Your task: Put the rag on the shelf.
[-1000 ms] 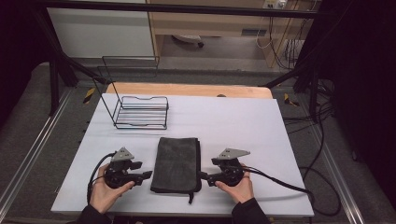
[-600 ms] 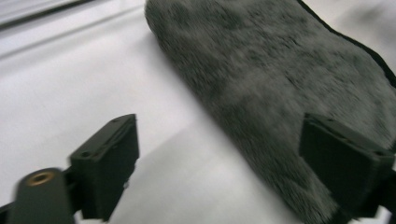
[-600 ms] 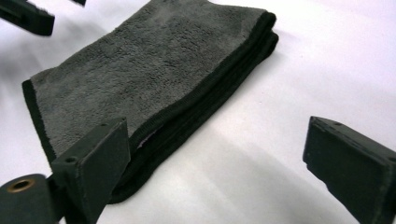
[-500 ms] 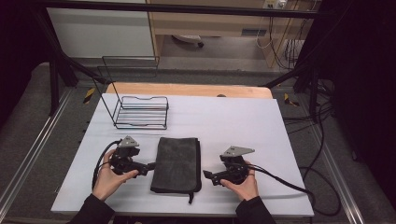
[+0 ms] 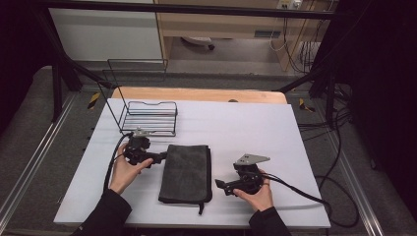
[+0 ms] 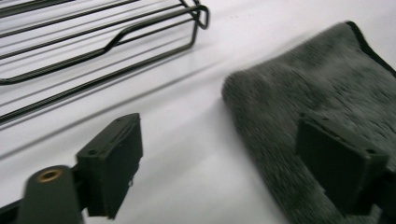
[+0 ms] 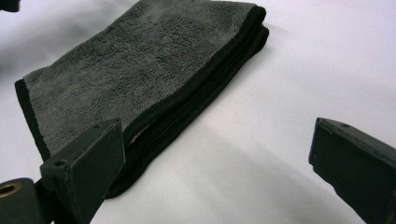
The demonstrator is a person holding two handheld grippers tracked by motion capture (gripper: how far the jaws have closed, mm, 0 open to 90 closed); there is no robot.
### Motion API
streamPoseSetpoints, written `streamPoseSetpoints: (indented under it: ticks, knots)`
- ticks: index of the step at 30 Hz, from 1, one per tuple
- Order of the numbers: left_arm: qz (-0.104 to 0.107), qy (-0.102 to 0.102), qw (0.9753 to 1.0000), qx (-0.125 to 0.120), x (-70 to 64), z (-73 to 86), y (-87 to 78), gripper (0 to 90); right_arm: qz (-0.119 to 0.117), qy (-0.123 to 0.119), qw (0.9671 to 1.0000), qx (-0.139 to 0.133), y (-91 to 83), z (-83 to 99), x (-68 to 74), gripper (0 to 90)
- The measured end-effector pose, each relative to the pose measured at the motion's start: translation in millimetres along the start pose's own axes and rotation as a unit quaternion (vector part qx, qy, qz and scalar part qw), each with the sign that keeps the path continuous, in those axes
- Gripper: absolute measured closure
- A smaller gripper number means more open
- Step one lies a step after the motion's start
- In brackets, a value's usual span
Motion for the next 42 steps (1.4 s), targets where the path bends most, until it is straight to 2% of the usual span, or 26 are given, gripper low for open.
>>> streamPoseSetpoints:
  ticks: [3,4,5,7,8,11,14,17,20,22,24,31,33,34,36,37,39,42]
  knots:
    - [0.007,-0.015,0.9999,-0.003,-0.2,-3.0,9.3,22.5,0.001,0.0,1.0,0.001,0.7,0.5,0.1,4.6]
    - [0.01,-0.019,0.9998,-0.004,-1.1,-3.8,12.1,28.0,0.0,-0.001,1.0,0.003,1.4,1.2,0.2,4.6]
    - [0.013,-0.021,0.9997,-0.005,-2.2,-4.7,14.8,28.0,0.0,-0.001,1.0,0.003,1.4,1.2,0.2,4.6]
    - [0.017,-0.026,0.9995,-0.004,-4.7,-6.1,19.6,36.9,-0.001,-0.001,1.0,0.006,2.5,2.2,0.4,4.7]
    - [0.016,-0.024,0.9996,-0.003,-5.9,-6.6,22.0,36.9,-0.001,-0.001,1.0,0.006,2.5,2.2,0.4,4.7]
    - [0.009,-0.012,0.9999,0.003,-6.9,-6.3,28.5,45.5,-0.002,-0.001,1.0,0.007,2.8,2.6,0.6,4.8]
    - [0.022,-0.017,0.9995,0.015,-9.7,-2.3,32.7,55.8,-0.001,-0.002,1.0,0.007,2.5,2.1,-0.3,5.1]
    - [0.02,-0.014,0.9995,0.022,-12.6,1.2,36.2,59.0,-0.002,0.002,1.0,0.004,3.0,0.8,-1.0,6.1]
    - [0.03,-0.023,0.9989,0.026,-14.8,3.2,38.2,67.4,-0.009,0.012,0.9999,-0.008,5.7,-3.9,-3.6,8.3]
    - [0.037,-0.022,0.9987,0.028,-15.8,4.3,38.8,71.5,-0.009,0.016,0.9998,-0.01,8.0,-7.3,-6.3,9.0]
    - [0.039,-0.022,0.9986,0.029,-16.3,4.9,39.3,72.4,-0.005,0.016,0.9998,-0.011,9.6,-9.8,-8.3,9.5]
    - [0.044,-0.015,0.9985,0.029,-17.1,6.5,39.8,76.6,0.009,0.031,0.9993,-0.019,30.7,-33.3,-22.8,16.9]
    - [0.043,-0.014,0.9986,0.026,-17.6,6.9,40.1,77.3,0.014,0.041,0.9989,-0.017,45.5,-43.0,-29.7,20.9]
    - [0.043,-0.012,0.9987,0.024,-17.6,7.1,40.2,77.3,0.014,0.041,0.9989,-0.017,45.5,-43.0,-29.7,20.9]
    - [0.044,-0.011,0.9987,0.023,-17.6,7.3,40.2,77.3,0.023,0.041,0.9989,-0.006,61.6,-48.4,-38.3,27.2]
    - [0.045,-0.011,0.9987,0.023,-17.4,7.3,40.3,77.3,0.023,0.041,0.9989,-0.006,61.6,-48.4,-38.3,27.2]
    - [0.049,-0.014,0.9984,0.025,-16.6,7.2,40.5,77.4,0.032,0.044,0.9985,-0.004,74.4,-52.8,-44.0,34.6]
    - [0.054,-0.015,0.9981,0.025,-15.8,7.3,40.5,77.4,0.033,0.043,0.9985,0.002,81.6,-54.1,-45.0,38.8]
Point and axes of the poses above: each handheld gripper's, and its own axes: y roughly forward along the jaws, z roughly out of its underside, x roughly to its left, the point moved 8 cm from there along y, roughly forward along the jaws, and after that the axes turned 12 degrees about -y, right-handed, at the moved point
